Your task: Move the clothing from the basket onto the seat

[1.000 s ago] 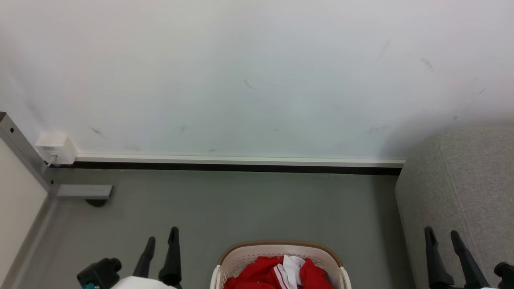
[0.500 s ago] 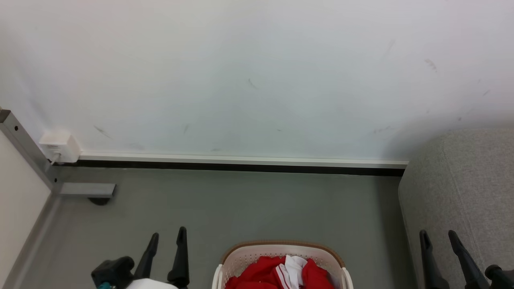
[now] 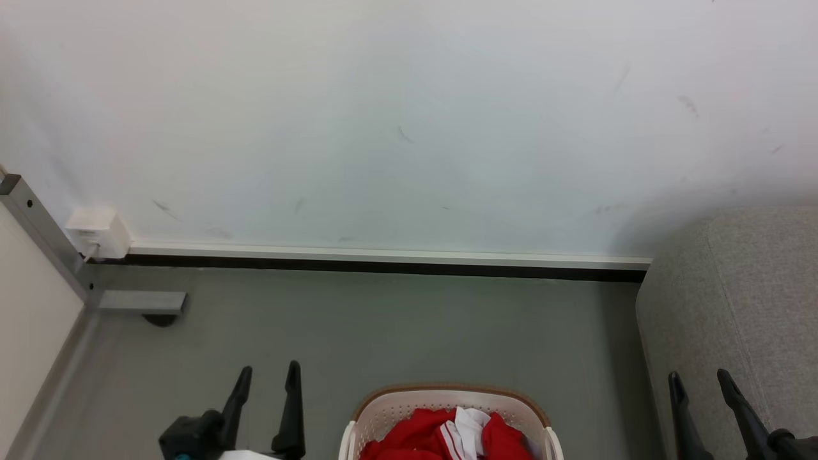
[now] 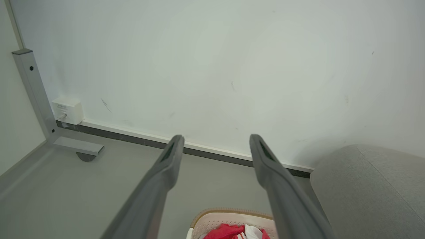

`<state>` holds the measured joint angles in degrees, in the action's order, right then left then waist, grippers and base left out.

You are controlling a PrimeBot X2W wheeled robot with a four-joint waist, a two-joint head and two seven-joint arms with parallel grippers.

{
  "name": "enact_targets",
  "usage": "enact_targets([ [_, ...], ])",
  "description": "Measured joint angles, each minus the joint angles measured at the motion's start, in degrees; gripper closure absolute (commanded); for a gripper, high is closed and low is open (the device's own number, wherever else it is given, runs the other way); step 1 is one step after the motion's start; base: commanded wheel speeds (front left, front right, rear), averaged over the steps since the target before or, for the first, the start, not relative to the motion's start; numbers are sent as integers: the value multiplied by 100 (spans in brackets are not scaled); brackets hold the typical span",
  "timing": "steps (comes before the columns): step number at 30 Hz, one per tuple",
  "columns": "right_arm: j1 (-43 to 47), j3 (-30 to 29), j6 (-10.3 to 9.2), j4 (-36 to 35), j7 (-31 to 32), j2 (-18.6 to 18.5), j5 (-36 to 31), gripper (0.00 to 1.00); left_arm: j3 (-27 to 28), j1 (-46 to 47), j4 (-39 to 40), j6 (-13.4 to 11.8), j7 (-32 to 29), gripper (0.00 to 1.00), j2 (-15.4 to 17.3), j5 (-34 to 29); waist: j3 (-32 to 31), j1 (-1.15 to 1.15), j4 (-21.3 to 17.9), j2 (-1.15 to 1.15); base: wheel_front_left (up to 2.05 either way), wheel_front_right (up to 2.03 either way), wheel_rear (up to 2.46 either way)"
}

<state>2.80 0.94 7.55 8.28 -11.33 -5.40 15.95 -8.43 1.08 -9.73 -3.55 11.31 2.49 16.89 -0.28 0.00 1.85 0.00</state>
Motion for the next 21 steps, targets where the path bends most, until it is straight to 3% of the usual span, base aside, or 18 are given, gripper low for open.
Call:
enact_targets([
  [21,99,-430,0,92,-237,132,-617,0,91,-89,-178,183,244,0,10,-658,-16,0,22,0,0,0,0],
])
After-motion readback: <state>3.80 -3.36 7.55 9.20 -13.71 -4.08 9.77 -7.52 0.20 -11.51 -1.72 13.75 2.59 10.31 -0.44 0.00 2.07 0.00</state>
